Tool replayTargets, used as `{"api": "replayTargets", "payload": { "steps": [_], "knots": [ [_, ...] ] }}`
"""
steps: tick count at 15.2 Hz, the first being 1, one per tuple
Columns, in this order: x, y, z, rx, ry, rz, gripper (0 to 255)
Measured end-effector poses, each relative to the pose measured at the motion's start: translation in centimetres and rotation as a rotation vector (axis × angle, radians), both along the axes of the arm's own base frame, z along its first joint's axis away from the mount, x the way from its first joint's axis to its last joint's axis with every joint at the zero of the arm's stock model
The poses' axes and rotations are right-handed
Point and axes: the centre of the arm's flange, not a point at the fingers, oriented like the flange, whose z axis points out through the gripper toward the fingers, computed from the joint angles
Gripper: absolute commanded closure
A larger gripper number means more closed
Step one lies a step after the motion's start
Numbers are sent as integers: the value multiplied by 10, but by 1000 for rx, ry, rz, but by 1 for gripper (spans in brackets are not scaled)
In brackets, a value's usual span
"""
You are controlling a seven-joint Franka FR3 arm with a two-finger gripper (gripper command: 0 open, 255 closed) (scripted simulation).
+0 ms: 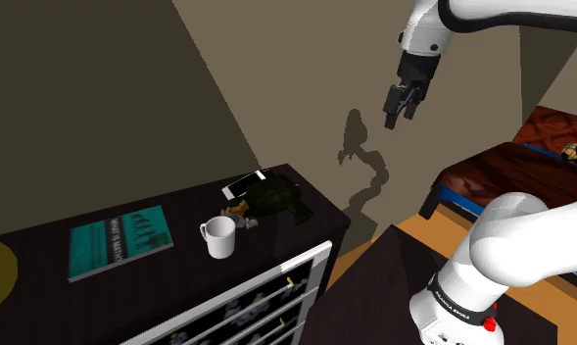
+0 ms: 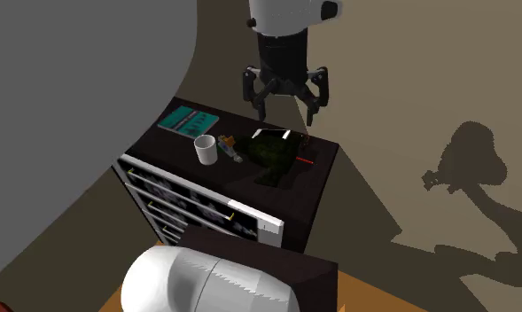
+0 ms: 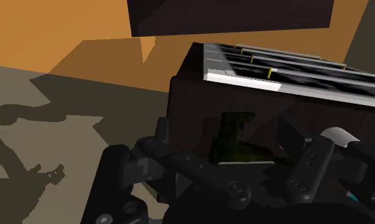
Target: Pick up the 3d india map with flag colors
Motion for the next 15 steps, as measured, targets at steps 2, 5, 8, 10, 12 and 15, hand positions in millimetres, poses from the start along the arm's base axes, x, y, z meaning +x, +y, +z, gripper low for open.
{"api": "replayTargets", "payload": {
  "steps": [2,5,8,10,12,15],
  "knots": [
    [4,1,-4,3,-1,11,0],
    [25,3,-30,21,-12,71,0],
    [46,5,-56,41,-26,140,0],
    [61,10,-72,55,-35,187,0],
    [75,13,-93,70,-45,235,0],
    [98,21,-120,91,-59,305,0]
  ]
}}
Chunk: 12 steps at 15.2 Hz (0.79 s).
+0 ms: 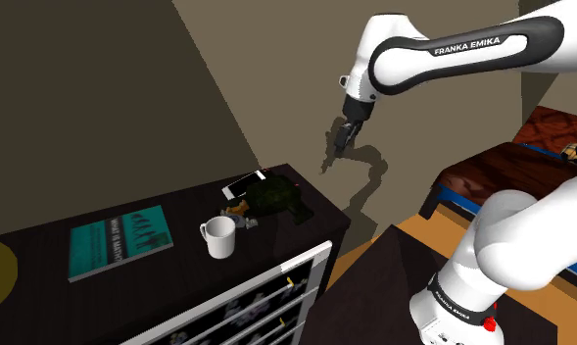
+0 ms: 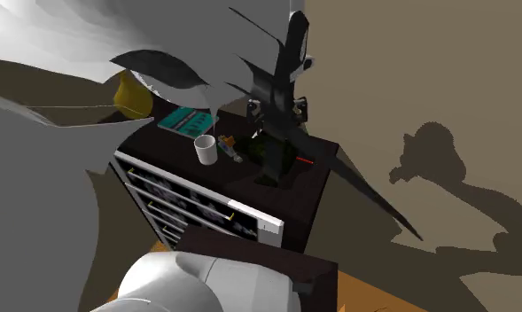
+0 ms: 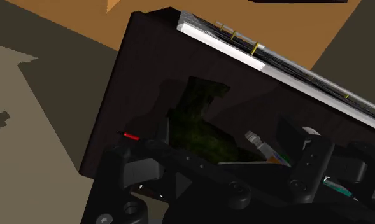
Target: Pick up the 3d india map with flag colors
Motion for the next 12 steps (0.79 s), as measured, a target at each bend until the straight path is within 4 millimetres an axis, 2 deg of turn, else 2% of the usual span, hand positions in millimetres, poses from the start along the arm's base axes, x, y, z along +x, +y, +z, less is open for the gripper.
{"api": "replayTargets", "payload": {
  "steps": [6,12],
  "knots": [
    [49,30,-55,42,-30,142,0],
    [88,61,-107,84,-59,283,0]
  ]
}}
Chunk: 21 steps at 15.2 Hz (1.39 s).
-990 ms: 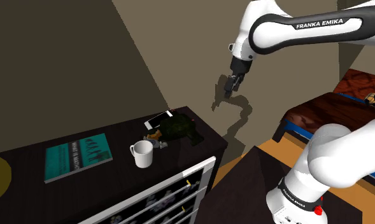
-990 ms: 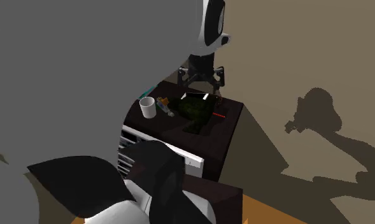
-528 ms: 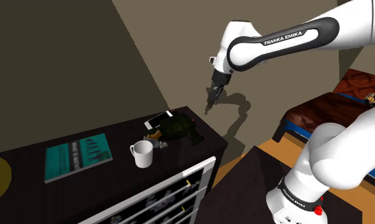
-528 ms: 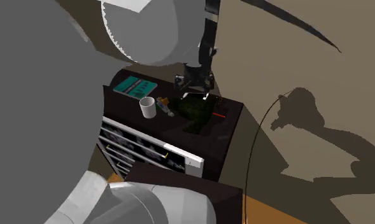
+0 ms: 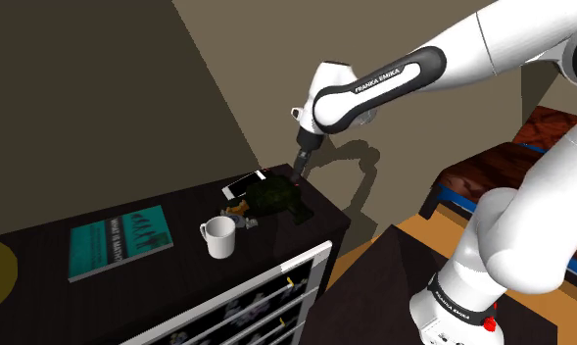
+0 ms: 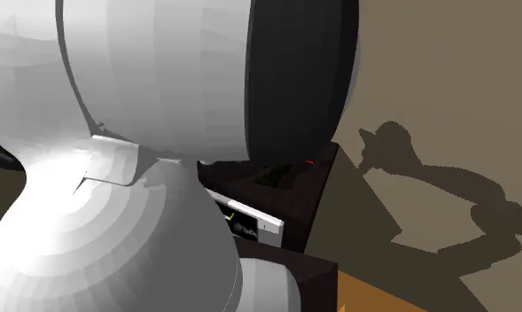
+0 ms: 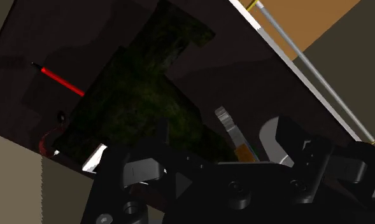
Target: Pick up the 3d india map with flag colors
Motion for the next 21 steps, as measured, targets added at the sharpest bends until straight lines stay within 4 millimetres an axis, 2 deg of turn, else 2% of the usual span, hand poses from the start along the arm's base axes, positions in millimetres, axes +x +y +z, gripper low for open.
{"api": "replayTargets", "payload": {
  "steps": [9,12,14,21],
  "knots": [
    [53,61,-73,62,-44,212,0],
    [72,84,-91,83,-58,283,0],
    [78,102,-104,94,-65,320,0],
    [80,106,-141,98,-68,334,0]
  ]
}}
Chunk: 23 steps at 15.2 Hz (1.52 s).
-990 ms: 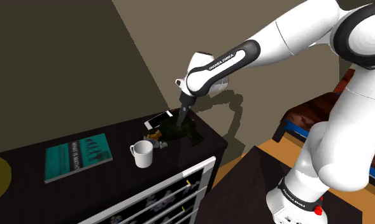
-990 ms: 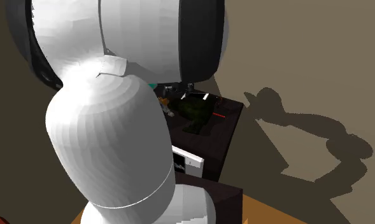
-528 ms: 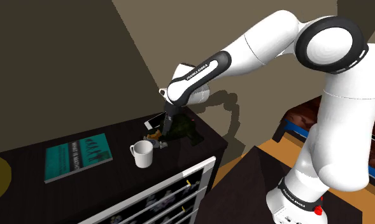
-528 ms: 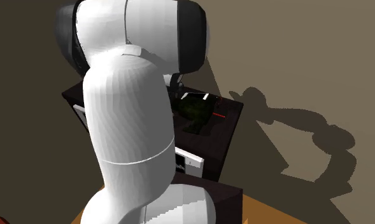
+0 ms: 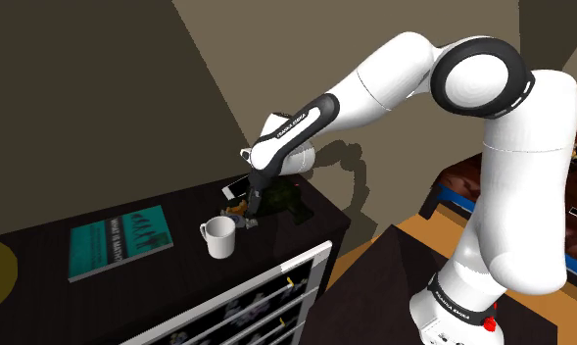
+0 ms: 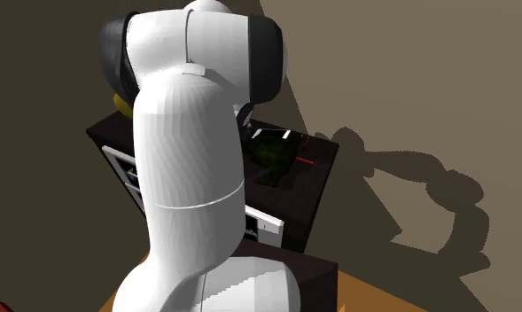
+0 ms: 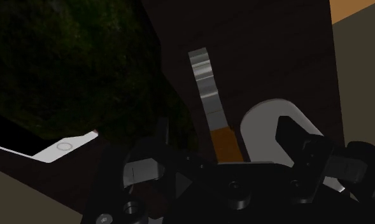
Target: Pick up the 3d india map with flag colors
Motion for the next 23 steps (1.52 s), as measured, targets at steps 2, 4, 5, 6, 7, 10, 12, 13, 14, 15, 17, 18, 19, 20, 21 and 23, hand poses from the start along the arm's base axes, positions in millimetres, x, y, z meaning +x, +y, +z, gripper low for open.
{"api": "replayTargets", "payload": {
  "steps": [2,4,5,6,7,10,12,13,14,15,17,18,19,20,21,23],
  "knots": [
    [0,1,-6,0,0,0,255],
    [0,1,-8,0,0,0,255],
    [0,1,-8,0,-1,0,255],
    [0,1,-8,0,-1,0,255],
    [0,1,-8,0,-1,0,255],
    [0,1,-8,0,-1,0,255],
    [0,1,-8,0,-1,0,255],
    [1,1,-5,0,0,0,255],
    [0,1,-1,0,0,0,255],
    [1,2,2,0,0,0,255],
    [1,1,14,0,0,0,255],
    [1,2,19,0,-1,0,255],
    [2,2,24,0,-1,0,255],
    [1,2,30,0,0,0,255],
    [1,2,35,0,-1,0,255],
    [2,1,45,0,0,0,255]
  ]
}}
